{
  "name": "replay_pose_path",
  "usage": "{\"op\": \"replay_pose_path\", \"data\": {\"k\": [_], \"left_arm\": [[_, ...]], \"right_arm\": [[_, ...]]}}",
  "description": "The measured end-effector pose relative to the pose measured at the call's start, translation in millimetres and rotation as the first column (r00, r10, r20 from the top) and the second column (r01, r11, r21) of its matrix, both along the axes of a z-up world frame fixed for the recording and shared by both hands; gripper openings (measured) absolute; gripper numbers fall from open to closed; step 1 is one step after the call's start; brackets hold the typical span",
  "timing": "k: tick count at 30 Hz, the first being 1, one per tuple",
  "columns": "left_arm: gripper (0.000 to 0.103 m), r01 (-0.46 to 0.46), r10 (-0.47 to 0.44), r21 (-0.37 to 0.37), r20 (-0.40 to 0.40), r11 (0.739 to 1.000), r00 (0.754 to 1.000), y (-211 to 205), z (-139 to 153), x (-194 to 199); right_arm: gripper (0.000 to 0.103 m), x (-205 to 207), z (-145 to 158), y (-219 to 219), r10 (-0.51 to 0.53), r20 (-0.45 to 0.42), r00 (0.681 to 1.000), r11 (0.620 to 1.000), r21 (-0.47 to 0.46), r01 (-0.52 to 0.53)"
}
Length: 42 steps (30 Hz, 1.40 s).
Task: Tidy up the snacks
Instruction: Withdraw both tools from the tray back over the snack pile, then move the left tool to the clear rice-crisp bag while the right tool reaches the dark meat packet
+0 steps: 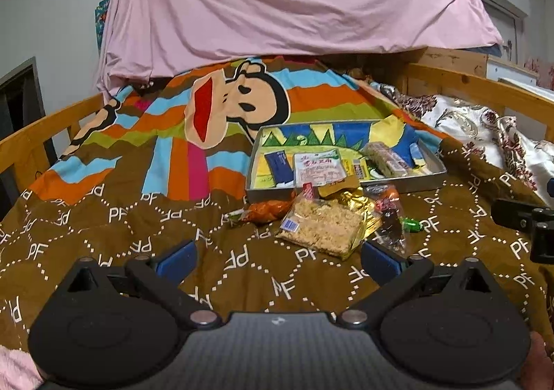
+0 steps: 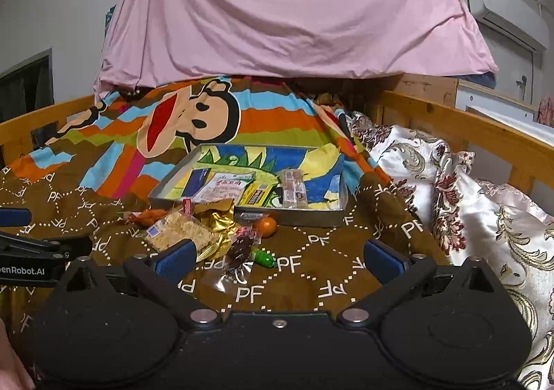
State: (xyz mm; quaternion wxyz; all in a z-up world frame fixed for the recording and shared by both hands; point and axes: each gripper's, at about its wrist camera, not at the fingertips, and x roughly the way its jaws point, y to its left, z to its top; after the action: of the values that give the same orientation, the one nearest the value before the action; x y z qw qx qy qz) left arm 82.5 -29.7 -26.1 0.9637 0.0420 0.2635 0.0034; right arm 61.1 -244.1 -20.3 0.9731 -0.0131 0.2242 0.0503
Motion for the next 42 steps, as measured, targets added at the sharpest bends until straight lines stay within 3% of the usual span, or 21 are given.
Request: {"op": "replay_pose_path", "data": {"k": [24,33,42], "left_arm": [[0.103,-0.039,0.037,-0.01,-0.159,0.999,0.987,4,-13,26],[0.103,-0.069,0.056,-0.052,-0.211,0.996,0.976,11,-18,37],[0.103,-0.08,0.061,-0.065,-0.254,0.995,0.965,10,-24,49]], "right_arm": [[0.102,22,-19,7,0.032,-0.137,0.99,0.999,0.029,-0.028],[0.102,33,-25,5,0.034,-0.181,0.983,0.998,0.052,-0.025],[0.102,49,-28,15,0.079,-0.189,0.979,0.997,-0.005,-0.082]]}}
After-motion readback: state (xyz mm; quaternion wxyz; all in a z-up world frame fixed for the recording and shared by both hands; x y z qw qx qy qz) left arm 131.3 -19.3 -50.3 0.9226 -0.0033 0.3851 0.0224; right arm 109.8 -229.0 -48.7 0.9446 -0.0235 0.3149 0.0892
